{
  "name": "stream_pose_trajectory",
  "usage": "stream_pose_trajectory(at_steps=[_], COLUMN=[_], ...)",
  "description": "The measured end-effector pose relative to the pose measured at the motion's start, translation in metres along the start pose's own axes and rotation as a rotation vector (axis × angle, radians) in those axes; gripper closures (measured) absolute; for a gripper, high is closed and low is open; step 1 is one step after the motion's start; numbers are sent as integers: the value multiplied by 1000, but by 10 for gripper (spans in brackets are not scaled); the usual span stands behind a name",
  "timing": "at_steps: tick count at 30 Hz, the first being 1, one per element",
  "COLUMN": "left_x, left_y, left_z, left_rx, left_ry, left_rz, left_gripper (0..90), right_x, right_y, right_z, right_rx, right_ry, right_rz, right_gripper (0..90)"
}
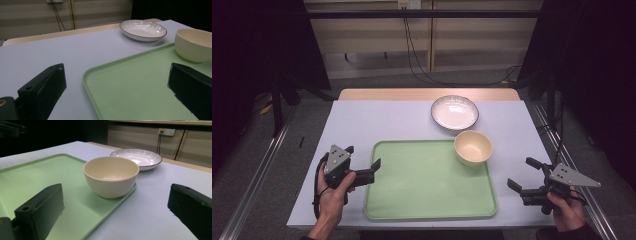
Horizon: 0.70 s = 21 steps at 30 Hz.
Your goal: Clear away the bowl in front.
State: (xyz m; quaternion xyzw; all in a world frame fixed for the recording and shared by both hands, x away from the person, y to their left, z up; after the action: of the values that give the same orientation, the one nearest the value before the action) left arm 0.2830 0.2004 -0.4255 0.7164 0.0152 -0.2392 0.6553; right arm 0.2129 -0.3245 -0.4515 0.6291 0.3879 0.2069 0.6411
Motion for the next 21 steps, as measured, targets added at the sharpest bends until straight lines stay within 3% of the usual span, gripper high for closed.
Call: stream_pose_trajectory(at_steps=[6, 9, 12, 14, 16, 19, 21], left_x=[-14, -19, -25, -28, -32, -35, -38], left_y=[-14, -20, -26, -31, -37, -35, -34], left_z=[-10, -13, -16, -16, -17, -21, -24], left_rx=[11, -2, 22, 6, 29, -6, 1], left_ry=[45, 40, 48, 50, 51, 57, 85], left_rz=[-15, -20, -28, -39, -56, -33, -23], left_gripper=[17, 17, 18, 18, 16, 21, 16], right_x=[1, 1, 1, 1, 1, 2, 3], right_y=[0, -1, 0, -1, -1, -1, -2], right_z=[0, 1, 1, 1, 2, 3, 4], right_rx=[4, -2, -2, 8, -2, 4, 5], right_ry=[-8, -3, -5, -2, -2, -5, -9], right_rz=[-2, -4, -5, -6, -10, -8, -10], right_gripper=[2, 2, 2, 2, 2, 2, 2])
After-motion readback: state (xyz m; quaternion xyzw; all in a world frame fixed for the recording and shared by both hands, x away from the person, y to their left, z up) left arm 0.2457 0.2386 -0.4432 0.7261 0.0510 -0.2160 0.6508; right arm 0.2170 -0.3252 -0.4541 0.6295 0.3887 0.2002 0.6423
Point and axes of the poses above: each handheld gripper's, and its own axes: x roughly forward along the jaws, y roughly out of its top, z roughly to its right, the point moved 2 cm from there along x, roughly forward along the jaws, and after that the axes turned 14 degrees about y, right-handed, at the moved point
